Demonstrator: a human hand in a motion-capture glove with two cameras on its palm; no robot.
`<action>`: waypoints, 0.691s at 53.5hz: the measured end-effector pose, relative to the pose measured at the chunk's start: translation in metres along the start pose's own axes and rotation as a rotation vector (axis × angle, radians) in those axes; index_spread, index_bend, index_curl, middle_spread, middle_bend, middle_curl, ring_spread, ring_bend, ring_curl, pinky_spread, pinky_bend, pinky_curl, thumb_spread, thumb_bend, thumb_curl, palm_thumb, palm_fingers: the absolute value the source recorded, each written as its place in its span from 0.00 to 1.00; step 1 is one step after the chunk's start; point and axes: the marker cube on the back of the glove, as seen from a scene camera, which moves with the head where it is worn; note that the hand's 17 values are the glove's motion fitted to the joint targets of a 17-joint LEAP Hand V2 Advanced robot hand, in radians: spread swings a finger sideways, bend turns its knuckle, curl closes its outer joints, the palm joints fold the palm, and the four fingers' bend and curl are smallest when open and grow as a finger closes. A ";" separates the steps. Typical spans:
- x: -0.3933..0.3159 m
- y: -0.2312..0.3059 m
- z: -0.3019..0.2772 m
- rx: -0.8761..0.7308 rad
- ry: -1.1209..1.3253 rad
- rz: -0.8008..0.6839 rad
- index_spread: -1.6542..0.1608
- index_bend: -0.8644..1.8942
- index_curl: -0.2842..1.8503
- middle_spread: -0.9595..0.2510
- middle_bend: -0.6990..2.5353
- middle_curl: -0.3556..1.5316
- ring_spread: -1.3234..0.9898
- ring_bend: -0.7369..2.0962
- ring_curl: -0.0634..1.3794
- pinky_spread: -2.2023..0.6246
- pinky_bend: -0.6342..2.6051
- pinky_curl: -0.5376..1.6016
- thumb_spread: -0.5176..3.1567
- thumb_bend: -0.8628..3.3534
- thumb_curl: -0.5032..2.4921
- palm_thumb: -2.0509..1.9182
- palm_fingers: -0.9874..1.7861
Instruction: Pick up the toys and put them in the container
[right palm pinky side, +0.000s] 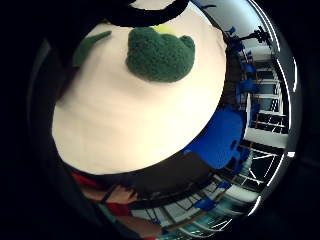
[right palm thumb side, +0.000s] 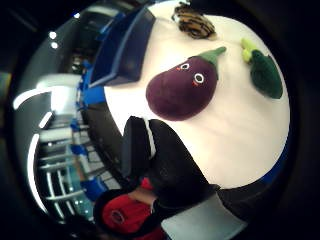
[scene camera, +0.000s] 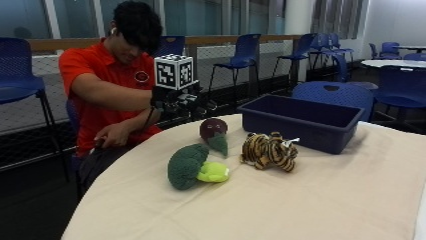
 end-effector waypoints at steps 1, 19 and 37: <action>0.000 0.000 0.000 0.000 0.001 -0.001 0.83 0.37 0.15 0.75 0.26 0.20 0.56 0.31 0.05 0.78 0.35 0.30 0.26 0.19 0.17 0.50 0.36; 0.016 -0.002 0.011 0.002 -0.011 0.005 0.74 0.38 0.21 0.70 0.27 0.26 0.54 0.32 0.09 0.78 0.40 0.36 0.44 0.19 0.19 0.49 0.32; 0.009 -0.011 0.021 0.015 -0.068 -0.062 0.73 0.37 0.24 0.69 0.27 0.30 0.54 0.32 0.13 0.78 0.40 0.38 0.46 0.19 0.20 0.49 0.32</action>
